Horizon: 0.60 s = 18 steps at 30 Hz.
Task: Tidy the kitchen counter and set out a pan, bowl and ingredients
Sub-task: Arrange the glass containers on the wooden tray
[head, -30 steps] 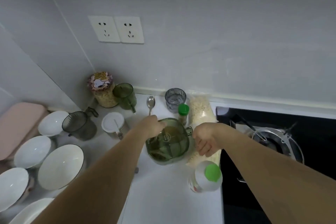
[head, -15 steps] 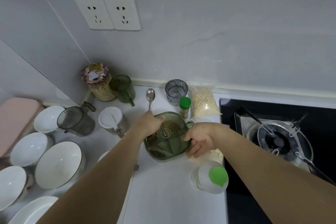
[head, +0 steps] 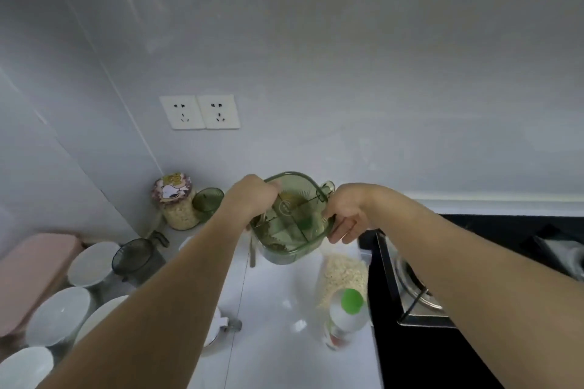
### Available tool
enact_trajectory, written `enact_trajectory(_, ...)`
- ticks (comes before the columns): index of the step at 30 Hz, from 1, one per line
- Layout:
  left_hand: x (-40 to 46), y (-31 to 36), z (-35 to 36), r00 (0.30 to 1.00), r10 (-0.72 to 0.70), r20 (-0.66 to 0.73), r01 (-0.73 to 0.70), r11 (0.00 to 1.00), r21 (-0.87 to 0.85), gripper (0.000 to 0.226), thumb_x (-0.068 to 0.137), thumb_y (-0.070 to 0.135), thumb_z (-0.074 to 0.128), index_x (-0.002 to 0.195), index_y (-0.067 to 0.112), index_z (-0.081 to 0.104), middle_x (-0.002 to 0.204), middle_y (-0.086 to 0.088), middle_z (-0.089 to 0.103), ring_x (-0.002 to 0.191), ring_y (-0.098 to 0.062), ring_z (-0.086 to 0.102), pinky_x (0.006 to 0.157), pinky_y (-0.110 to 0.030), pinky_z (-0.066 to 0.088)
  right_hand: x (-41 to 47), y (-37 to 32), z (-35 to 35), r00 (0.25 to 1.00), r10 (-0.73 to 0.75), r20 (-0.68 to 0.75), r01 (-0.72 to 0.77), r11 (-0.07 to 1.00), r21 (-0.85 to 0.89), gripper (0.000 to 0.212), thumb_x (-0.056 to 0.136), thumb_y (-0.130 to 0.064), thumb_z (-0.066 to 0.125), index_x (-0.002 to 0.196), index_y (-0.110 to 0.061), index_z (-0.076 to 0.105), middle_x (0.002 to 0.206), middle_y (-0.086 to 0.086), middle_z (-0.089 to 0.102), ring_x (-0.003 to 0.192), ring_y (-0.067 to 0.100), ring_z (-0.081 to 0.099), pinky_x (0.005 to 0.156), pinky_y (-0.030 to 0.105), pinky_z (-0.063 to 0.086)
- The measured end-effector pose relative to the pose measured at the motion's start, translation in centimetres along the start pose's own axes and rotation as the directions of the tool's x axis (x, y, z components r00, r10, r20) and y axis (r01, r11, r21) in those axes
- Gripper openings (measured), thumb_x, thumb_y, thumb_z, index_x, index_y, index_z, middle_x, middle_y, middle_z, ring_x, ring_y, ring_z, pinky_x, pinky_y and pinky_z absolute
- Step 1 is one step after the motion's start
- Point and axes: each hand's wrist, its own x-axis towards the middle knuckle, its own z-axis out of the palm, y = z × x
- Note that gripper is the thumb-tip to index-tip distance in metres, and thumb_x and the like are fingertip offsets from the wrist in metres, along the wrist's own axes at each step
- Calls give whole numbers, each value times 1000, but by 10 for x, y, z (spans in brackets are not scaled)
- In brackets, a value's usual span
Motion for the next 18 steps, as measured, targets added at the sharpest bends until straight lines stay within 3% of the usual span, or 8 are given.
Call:
enact_trajectory(2,-8,23,-11,997,68,-18,-68,997,21,39,96,47,48,88,9,56,90,-6,61,81,-25,59,64,-30,41,-22,1,-12,997,-29,-76,32,999,40,34,102,-15,40,127,7,48,125,25,58,115,32,60,98,42,48)
enact_trajectory(5,-27,65,-19,987,154,-45,-152,988,40,39,97,48,47,104,10,53,104,-8,58,97,-29,56,79,-30,42,-54,13,-33,983,-56,-176,75,992,104,38,103,-17,39,132,7,44,126,25,58,113,33,61,96,42,50)
enact_trajectory(9,-65,122,-9,968,243,-66,-241,970,38,38,97,49,45,107,12,51,101,-10,58,97,-34,62,88,-39,53,-101,46,-66,945,-94,-312,150,975,161,39,103,-18,39,133,7,45,124,24,60,112,33,61,95,44,51)
enact_trajectory(14,-118,200,30,943,328,-55,-326,945,39,36,98,50,44,105,15,43,79,-2,47,88,-35,63,82,-44,58,-151,117,-113,880,-91,-466,237,934,267,37,102,-18,42,130,5,47,121,24,61,109,34,62,94,45,51)
enact_trajectory(18,-168,271,96,924,381,20,-380,924,-31,39,97,49,47,107,12,40,80,-3,47,85,-36,62,75,-49,60,-191,205,-156,814,-29,-580,272,901,337,29,100,-17,45,120,2,52,105,22,65,99,34,66,89,45,54)
